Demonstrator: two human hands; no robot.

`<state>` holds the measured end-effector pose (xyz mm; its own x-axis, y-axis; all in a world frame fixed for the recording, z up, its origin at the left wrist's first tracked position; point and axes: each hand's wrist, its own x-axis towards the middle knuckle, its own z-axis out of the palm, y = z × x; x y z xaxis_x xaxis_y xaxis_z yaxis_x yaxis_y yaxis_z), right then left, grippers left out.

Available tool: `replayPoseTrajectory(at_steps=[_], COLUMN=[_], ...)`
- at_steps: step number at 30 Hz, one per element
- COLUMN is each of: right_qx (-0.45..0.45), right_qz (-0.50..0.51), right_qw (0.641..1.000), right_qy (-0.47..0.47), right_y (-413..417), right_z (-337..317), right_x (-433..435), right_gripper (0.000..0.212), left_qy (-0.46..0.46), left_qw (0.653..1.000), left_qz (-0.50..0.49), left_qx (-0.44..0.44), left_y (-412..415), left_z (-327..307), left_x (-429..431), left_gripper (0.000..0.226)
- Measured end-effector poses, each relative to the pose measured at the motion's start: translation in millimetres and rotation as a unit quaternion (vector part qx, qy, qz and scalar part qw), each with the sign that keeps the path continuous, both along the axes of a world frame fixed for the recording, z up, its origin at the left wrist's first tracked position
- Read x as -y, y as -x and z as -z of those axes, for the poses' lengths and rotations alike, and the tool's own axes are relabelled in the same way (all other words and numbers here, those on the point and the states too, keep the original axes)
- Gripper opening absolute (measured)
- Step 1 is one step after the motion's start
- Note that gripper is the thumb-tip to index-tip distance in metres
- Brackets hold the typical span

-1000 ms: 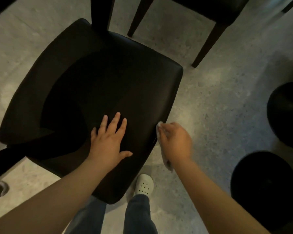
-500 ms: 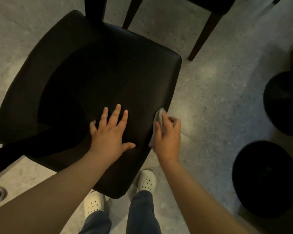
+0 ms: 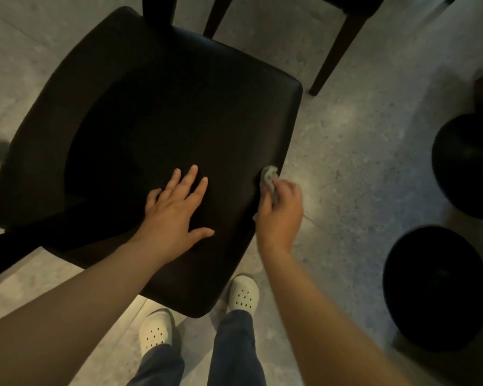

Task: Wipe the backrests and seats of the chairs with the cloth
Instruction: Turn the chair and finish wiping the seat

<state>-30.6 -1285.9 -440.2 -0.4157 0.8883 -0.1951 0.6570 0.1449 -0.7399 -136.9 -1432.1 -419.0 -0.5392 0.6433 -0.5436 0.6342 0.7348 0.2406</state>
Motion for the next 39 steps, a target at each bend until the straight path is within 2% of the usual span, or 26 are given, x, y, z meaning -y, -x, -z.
replayPoseTrajectory(at_steps=[4, 9, 12, 17, 22, 26, 28, 32, 34, 36, 39], right_qx=[-0.019, -0.021, -0.003, 0.025, -0.017, 0.008, 0.028, 0.040, 0.028, 0.012, 0.028], right_qz=[-0.122, -0.056, -0.082, -0.178, -0.052, -0.037, -0.082, -0.227, -0.172, -0.103, -0.101], right_qw=[0.992, 0.998, 0.997, 0.983, 0.998, 0.999, 0.996, 0.971, 0.983, 0.995, 0.994], right_qy=[0.028, -0.028, -0.001, 0.047, -0.040, -0.006, -0.001, 0.062, 0.049, -0.013, -0.023], right_y=[-41, -10, -1, -66, -37, -1, -22, -80, -77, -51, -7], right_z=[-15, -14, -5, -17, -19, -5, -7, -32, -37, -32, -16], right_x=[28, -39, -19, 24, -19, -16, 11, 33, 16, -13, -34], right_gripper=[0.022, 0.023, 0.031, 0.022, 0.016, 0.027, 0.032, 0.026, 0.022, 0.020, 0.032], left_qy=[0.003, -0.009, -0.009, 0.002, -0.002, -0.001, 0.005, 0.008, -0.002, -0.007, -0.004], left_qw=[1.000, 1.000, 1.000, 1.000, 1.000, 1.000, 1.000, 1.000, 1.000, 0.999, 0.999], left_qz=[-0.002, 0.007, 0.012, 0.007, 0.012, 0.013, 0.011, 0.011, 0.010, 0.016, 0.016], left_qx=[-0.011, -0.020, -0.015, -0.012, -0.012, -0.013, -0.017, -0.021, -0.025, -0.030, -0.032], left_y=[-1, 0, 0, -1, 0, 0, 0, -1, -1, -1, 1], left_z=[4, 6, 4, -2, -2, -1, 0, 1, 2, 4, 5], left_x=[0, 1, 2, -1, -1, -1, -1, -2, -1, 1, 0], left_gripper=[0.098, 0.096, 0.096, 0.095, 0.095, 0.095, 0.095, 0.096, 0.096, 0.096, 0.097])
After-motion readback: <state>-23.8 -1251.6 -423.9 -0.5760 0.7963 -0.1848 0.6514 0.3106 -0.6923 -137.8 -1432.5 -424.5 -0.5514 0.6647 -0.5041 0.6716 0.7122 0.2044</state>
